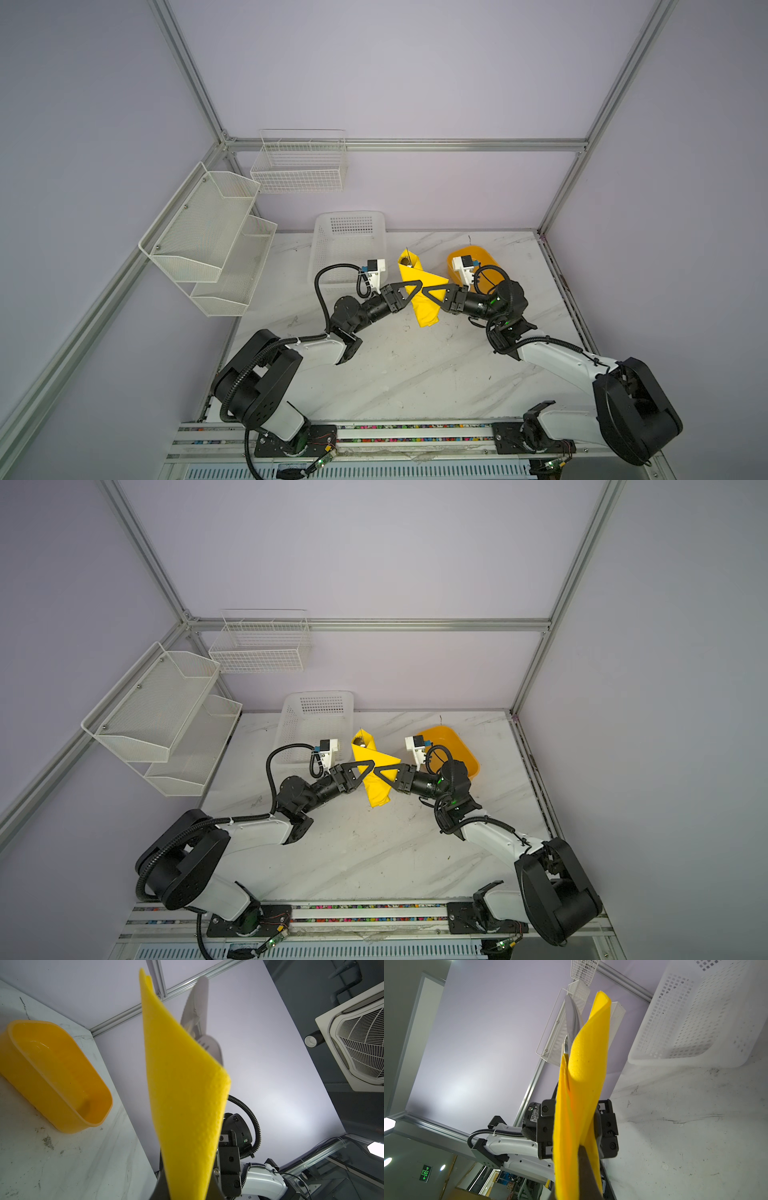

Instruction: Place the utensils on the paper napkin and roll it up

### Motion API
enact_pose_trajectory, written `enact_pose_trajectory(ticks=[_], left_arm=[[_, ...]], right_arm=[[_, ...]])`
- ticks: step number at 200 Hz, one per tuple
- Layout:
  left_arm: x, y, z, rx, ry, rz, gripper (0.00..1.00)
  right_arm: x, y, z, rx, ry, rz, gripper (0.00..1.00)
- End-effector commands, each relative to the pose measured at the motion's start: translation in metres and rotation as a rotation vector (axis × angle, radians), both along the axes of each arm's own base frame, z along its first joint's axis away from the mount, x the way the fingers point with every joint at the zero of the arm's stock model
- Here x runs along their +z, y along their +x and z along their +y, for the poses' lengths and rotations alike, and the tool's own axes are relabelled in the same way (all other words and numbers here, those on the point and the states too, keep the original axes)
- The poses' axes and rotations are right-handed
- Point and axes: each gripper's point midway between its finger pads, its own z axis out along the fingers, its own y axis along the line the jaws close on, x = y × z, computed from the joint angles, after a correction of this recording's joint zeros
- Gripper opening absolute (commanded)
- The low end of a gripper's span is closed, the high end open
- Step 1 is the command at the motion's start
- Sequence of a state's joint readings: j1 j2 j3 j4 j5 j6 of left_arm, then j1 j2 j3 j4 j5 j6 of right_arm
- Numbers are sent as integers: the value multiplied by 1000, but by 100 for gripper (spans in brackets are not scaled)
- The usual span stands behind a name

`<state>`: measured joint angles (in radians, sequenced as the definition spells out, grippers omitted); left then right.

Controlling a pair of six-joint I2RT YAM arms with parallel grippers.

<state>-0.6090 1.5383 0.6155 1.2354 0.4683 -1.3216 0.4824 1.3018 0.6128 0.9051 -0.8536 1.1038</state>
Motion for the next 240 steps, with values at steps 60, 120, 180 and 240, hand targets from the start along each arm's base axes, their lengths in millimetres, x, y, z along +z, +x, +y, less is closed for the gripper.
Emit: enact_pose_trajectory(ticks=[60,120,180,240], left_arm=[[53,-8,12,36,-85,-151,7],[55,-9,12,34,-85,-157,7],[57,-9,14,44,-88,-163,7],[53,-7,15,59,-84,-152,7]], right_arm=[[16,-3,-3,-7,37,-39,14],[14,2,-7,-58,-16,-36,23],[19,5,-15,-107,-13,-26,26],[12,19,-32,-234,-104,18,32]])
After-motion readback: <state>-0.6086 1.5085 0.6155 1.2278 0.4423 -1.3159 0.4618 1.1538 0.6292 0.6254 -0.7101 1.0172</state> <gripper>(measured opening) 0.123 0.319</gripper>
